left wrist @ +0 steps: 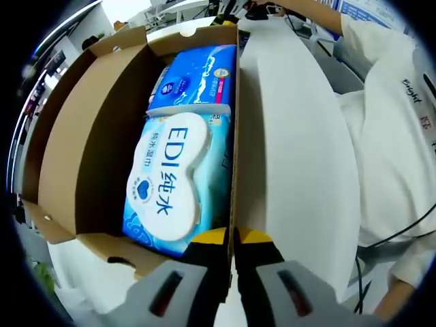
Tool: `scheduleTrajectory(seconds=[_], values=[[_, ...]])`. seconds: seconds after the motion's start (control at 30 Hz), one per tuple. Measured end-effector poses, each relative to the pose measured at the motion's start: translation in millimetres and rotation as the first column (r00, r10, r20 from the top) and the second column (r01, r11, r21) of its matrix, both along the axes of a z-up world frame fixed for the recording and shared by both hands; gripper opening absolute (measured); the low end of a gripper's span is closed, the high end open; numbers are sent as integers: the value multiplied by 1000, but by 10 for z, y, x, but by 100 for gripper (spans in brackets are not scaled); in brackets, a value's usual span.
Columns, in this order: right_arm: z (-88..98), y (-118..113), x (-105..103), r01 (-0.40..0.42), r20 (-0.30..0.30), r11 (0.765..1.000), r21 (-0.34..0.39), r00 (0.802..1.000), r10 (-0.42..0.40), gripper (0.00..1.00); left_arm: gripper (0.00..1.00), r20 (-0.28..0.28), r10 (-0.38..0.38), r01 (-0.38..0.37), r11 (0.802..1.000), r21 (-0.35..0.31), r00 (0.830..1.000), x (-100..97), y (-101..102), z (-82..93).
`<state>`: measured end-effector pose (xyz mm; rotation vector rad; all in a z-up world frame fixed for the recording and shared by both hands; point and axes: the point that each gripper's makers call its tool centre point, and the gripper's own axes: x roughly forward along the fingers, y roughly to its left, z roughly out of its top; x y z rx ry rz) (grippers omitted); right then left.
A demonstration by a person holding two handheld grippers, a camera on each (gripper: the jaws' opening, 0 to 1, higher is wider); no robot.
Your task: Operate the shoe box by opening the lid, removing the specified soft item, and placing it in the target area until the item is outside and the box remains undamaged.
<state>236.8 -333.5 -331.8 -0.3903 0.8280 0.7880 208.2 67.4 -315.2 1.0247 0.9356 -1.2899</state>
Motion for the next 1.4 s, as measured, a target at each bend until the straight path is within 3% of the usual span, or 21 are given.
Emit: scheduleTrajectory(seconds=[0.07,0.17,0.4,0.47,0.63,0.7,0.73,0.9,1.1,1.13,1.2,1.27,1.3,1.33,1.4], values=[[8,16,12,-65,32,997,-35,997,66,0,3,1,-1,1,1000,1,1000,0,-1,1],[1,37,21,-74,37,996,-49,996,76,0,3,1,-1,1,1000,0,1000,3,-3,3],[15,-67,130,-73,119,987,-145,989,91,14,3,1,-1,1,1000,0,1000,13,-6,8],[17,-58,123,-76,115,987,-140,989,92,14,3,3,-2,2,1000,0,1000,15,-6,9],[59,-51,173,-134,186,955,-264,965,187,16,3,3,-2,2,1000,0,1000,22,-5,13],[60,-45,163,-118,184,956,-269,968,171,19,3,3,-2,2,1000,0,1000,23,-4,13],[90,-59,196,-133,209,943,-306,957,202,20,3,3,-2,2,1000,0,1000,24,-3,14],[143,-82,216,-113,248,932,-345,946,206,28,3,3,-2,2,1000,0,1000,25,-1,15],[290,-127,316,-74,357,904,-421,903,240,31,3,3,-1,1,1000,0,1000,21,2,15],[322,-125,326,-62,382,907,-416,894,236,30,3,4,-2,2,1000,-1,1000,21,2,16],[294,-115,275,-65,357,924,-376,910,210,35,3,4,-2,2,1000,-1,1000,18,2,16],[330,-152,322,-43,399,924,-380,893,206,34,3,4,-2,2,1000,0,1000,16,1,14],[331,-188,330,-26,403,924,-382,895,192,32,3,4,-2,2,1000,0,1000,16,0,14],[326,-212,319,-9,401,928,-373,900,170,29,3,4,-3,3,1000,0,1000,15,0,13],[302,-191,258,11,375,960,-279,922,99,21,3,5,-3,3,1000,-2,1000,13,-2,13]])
